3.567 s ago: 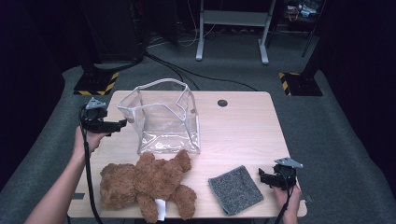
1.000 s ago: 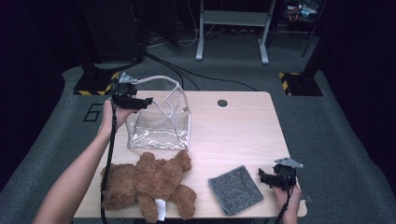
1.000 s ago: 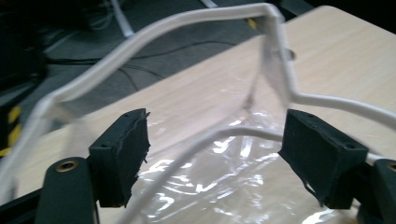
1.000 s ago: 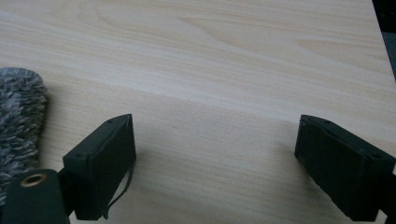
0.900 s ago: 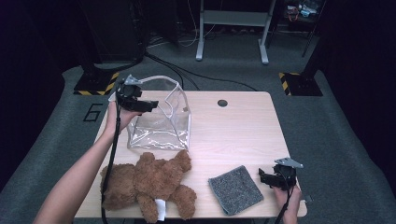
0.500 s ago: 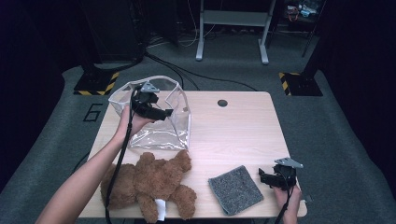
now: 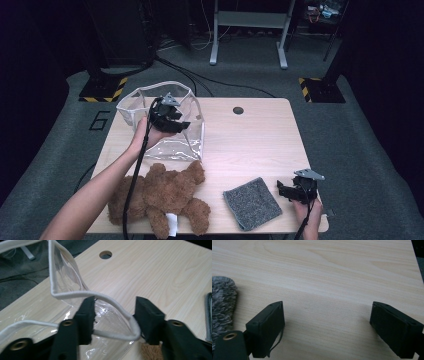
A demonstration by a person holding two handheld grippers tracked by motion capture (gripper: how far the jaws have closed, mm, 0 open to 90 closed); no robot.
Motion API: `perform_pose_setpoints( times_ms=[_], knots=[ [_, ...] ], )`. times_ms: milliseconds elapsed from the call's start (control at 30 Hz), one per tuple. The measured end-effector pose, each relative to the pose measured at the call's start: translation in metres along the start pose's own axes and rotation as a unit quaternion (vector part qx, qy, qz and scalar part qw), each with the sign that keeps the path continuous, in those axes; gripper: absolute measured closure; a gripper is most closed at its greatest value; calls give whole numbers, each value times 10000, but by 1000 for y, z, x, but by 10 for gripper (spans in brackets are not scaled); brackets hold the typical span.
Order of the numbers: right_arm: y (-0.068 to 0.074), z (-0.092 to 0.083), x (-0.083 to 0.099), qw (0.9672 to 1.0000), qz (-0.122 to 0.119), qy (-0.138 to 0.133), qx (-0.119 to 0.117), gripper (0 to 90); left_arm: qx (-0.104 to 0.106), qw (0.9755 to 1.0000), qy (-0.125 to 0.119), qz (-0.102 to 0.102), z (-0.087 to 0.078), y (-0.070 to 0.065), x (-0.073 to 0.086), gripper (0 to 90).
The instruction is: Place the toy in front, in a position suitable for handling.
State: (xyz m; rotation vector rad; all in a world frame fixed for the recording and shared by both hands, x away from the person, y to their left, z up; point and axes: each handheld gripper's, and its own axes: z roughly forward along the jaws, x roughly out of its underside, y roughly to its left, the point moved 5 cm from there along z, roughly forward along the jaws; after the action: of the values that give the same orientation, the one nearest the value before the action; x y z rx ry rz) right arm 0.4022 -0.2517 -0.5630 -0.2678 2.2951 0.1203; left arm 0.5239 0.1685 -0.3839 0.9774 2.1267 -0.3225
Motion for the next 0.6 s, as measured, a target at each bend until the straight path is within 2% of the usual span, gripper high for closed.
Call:
perform_pose_setpoints(
  times_ms=[33, 100, 167, 200, 267, 333, 367, 600],
  knots=[
    [0, 0, 0, 10000, 0, 0, 0, 118, -33, 10000, 51, 6, 2, -1, 1, 656],
    [0, 0, 0, 10000, 1, 0, 0, 118, -202, 9996, 141, 163, 6, 0, 3, 739],
    [0, 0, 0, 10000, 1, 0, -1, 118, -279, 9994, 166, 137, 7, 2, 4, 779],
    [0, 0, 0, 10000, 1, 0, 0, 118, -417, 9989, 193, 106, 10, 6, 5, 790],
    [0, 0, 0, 10000, -1, 1, 0, 118, -454, 9987, 228, 56, 11, 10, 6, 791],
    [0, 0, 0, 10000, 1, 0, 0, 118, -566, 9982, 181, -22, 13, 19, 7, 790],
    [0, 0, 0, 10000, 1, 0, 0, 118, -580, 9981, 170, -112, 13, 21, 7, 790],
    [0, 0, 0, 10000, 1, 1, 0, 118, -731, 9970, 204, -168, 13, 34, 7, 790]
  ],
)
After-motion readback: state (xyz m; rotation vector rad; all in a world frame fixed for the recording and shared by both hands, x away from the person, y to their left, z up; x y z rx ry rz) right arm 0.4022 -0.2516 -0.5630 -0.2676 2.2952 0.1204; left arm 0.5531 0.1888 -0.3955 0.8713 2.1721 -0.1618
